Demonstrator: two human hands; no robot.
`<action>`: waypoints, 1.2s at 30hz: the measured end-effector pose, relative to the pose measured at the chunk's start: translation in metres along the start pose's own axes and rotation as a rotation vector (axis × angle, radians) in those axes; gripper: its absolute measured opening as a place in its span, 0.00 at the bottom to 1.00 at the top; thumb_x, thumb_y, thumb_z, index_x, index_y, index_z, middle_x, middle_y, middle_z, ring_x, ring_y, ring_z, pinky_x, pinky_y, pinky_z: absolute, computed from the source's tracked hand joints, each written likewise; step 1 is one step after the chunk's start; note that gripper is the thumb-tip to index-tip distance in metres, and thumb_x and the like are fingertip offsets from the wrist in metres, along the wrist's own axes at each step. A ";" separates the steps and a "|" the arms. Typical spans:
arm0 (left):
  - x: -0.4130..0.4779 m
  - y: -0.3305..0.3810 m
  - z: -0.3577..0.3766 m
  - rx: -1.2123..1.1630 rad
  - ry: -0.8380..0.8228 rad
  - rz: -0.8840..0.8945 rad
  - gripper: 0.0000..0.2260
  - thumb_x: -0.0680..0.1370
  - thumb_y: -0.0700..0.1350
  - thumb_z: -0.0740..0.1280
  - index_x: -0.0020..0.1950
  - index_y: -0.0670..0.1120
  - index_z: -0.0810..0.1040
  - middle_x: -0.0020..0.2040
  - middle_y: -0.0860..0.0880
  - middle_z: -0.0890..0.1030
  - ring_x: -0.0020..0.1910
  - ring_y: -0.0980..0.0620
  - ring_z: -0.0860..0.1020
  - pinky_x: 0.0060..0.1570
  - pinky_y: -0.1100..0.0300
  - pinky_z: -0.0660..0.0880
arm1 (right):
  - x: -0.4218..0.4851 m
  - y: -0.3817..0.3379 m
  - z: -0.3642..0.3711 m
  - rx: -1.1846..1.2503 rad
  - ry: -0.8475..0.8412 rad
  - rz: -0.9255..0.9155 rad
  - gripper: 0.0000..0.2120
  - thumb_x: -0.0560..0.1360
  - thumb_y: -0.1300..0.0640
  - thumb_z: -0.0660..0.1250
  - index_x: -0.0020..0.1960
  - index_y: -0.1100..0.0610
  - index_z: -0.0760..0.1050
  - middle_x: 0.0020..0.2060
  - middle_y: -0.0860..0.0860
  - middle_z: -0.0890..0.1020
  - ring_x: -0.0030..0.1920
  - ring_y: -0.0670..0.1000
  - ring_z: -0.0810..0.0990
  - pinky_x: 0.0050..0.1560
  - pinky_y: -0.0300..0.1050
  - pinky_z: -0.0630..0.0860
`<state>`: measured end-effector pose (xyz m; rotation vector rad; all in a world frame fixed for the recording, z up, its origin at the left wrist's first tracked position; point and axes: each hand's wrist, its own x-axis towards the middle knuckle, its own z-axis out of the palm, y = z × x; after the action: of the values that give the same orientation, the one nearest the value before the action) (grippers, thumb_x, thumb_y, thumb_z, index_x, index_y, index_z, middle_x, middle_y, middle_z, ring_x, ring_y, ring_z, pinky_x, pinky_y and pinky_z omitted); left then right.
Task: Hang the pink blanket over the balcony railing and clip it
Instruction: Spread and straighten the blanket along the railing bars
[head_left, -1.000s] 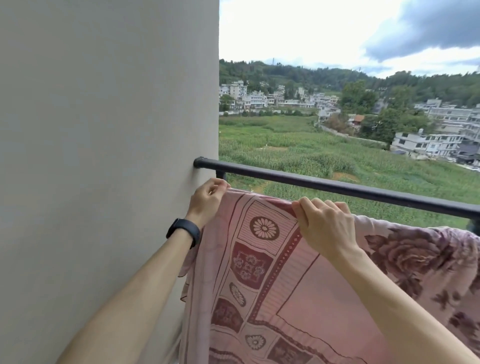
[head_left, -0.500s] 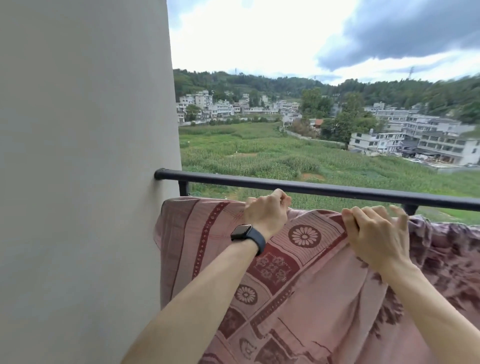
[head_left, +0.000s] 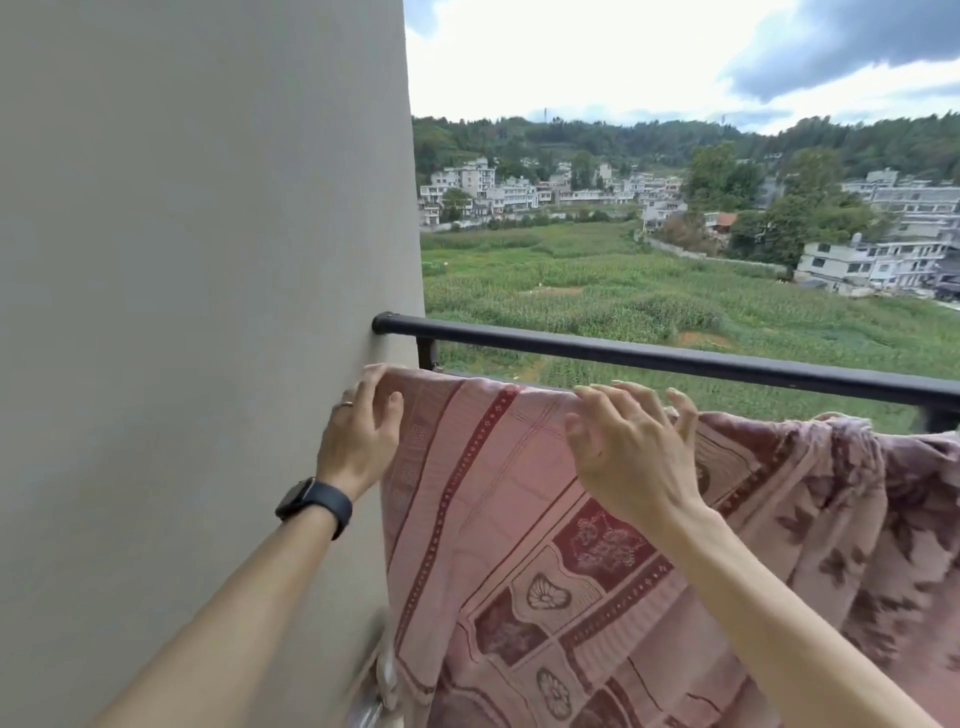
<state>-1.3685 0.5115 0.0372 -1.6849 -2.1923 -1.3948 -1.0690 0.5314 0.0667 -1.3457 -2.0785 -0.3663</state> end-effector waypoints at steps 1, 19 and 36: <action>0.001 -0.004 0.004 -0.053 -0.037 0.022 0.17 0.83 0.53 0.57 0.72 0.55 0.67 0.71 0.48 0.72 0.68 0.47 0.71 0.64 0.51 0.69 | 0.007 -0.020 0.011 0.018 -0.043 -0.047 0.20 0.80 0.43 0.53 0.67 0.46 0.73 0.66 0.46 0.78 0.68 0.51 0.73 0.71 0.61 0.54; 0.007 0.063 0.023 0.083 0.006 0.410 0.14 0.80 0.58 0.59 0.57 0.54 0.80 0.58 0.51 0.82 0.63 0.49 0.75 0.64 0.50 0.68 | 0.003 0.039 -0.004 -0.261 0.131 0.002 0.28 0.81 0.34 0.49 0.43 0.52 0.78 0.36 0.50 0.82 0.39 0.54 0.80 0.54 0.52 0.69; -0.045 -0.010 0.003 -0.442 0.025 -0.237 0.15 0.77 0.56 0.69 0.59 0.51 0.73 0.51 0.53 0.78 0.48 0.56 0.79 0.48 0.57 0.78 | 0.008 -0.068 0.022 -0.080 -0.012 -0.067 0.31 0.78 0.32 0.55 0.76 0.46 0.64 0.72 0.49 0.72 0.73 0.54 0.68 0.74 0.68 0.48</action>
<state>-1.3567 0.4801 0.0059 -1.5333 -2.2518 -2.0763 -1.1398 0.5188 0.0614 -1.3299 -2.1432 -0.4758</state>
